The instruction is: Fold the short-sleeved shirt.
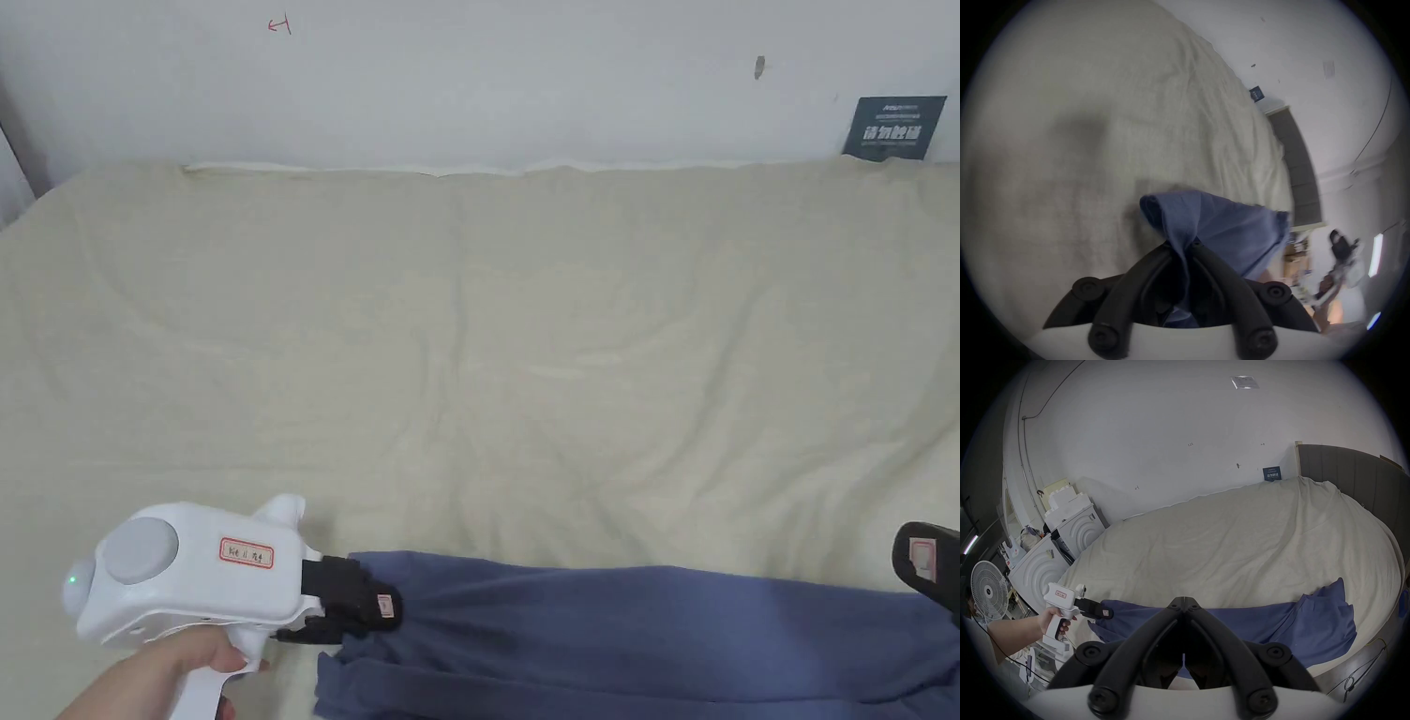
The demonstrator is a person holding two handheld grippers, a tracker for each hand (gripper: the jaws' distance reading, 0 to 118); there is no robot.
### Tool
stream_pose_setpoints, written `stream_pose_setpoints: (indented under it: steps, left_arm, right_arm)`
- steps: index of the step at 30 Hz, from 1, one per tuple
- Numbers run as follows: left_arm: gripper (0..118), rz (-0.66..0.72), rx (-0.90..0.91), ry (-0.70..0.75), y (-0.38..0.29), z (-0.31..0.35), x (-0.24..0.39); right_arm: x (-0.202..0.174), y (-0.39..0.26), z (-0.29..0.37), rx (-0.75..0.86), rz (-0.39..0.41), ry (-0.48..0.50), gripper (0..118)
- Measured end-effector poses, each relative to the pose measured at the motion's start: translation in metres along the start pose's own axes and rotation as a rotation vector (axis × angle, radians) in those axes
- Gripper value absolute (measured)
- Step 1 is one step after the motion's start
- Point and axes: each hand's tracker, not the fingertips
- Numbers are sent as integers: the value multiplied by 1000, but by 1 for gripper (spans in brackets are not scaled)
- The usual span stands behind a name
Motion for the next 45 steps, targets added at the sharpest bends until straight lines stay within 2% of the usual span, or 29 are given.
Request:
stream_pose_setpoints:
  steps: [2,4,7,9,12,15,17,20,24,25,26,28,29,30,32,35,39,42,43,44,45]
  left_arm:
    - [2,-140,17,145,-7,13,34]
    - [2,-153,18,265,-4,25,46]
    - [2,-355,44,548,2,42,50]
    - [2,-355,45,615,2,55,54]
    - [2,-333,48,612,-3,69,70]
    - [2,-455,45,624,-11,67,114]
    - [2,-464,15,544,-8,57,140]
    - [2,-395,-55,367,-5,25,178]
    - [5,-397,-166,265,-2,-37,223]
    - [8,-383,-177,246,-3,-51,230]
    - [18,-344,-208,208,-3,-64,237]
    - [76,-281,-225,123,-1,-79,243]
    - [97,-258,-221,101,-1,-82,245]
    - [106,-261,-196,88,1,-83,246]
    - [106,-244,-178,39,3,-78,246]
    - [106,-258,-187,64,3,-60,241]
    - [104,-309,-112,280,-2,-31,222]
    - [96,-364,-126,335,-9,-27,207]
    - [86,-364,-127,343,-12,-30,203]
    - [60,-357,-125,378,-15,-34,200]
    - [5,-356,-124,415,-13,-43,196]
  right_arm:
    - [1,2,2,3,7,2,0]
    - [2,4,4,11,8,12,0]
    - [5,5,5,26,-14,37,0]
    - [8,2,6,31,-31,55,0]
    - [13,-2,5,32,-52,71,0]
    - [19,-6,7,32,-79,90,0]
    - [24,-9,9,35,-95,99,0]
    - [30,-10,15,50,-101,92,0]
    - [39,-11,29,76,-116,84,0]
    - [40,-12,32,81,-120,83,0]
    - [42,-12,35,85,-121,79,0]
    - [45,-13,41,90,-119,69,0]
    - [46,-14,44,91,-117,64,0]
    - [48,-14,46,92,-115,58,0]
    - [52,-15,48,92,-113,49,0]
    - [59,-16,47,85,-124,45,0]
    - [63,-17,39,72,-160,58,0]
    - [63,-21,33,60,-178,75,0]
    - [62,-21,31,53,-177,78,0]
    - [61,-23,29,44,-173,80,0]
    - [60,-24,28,37,-169,83,0]
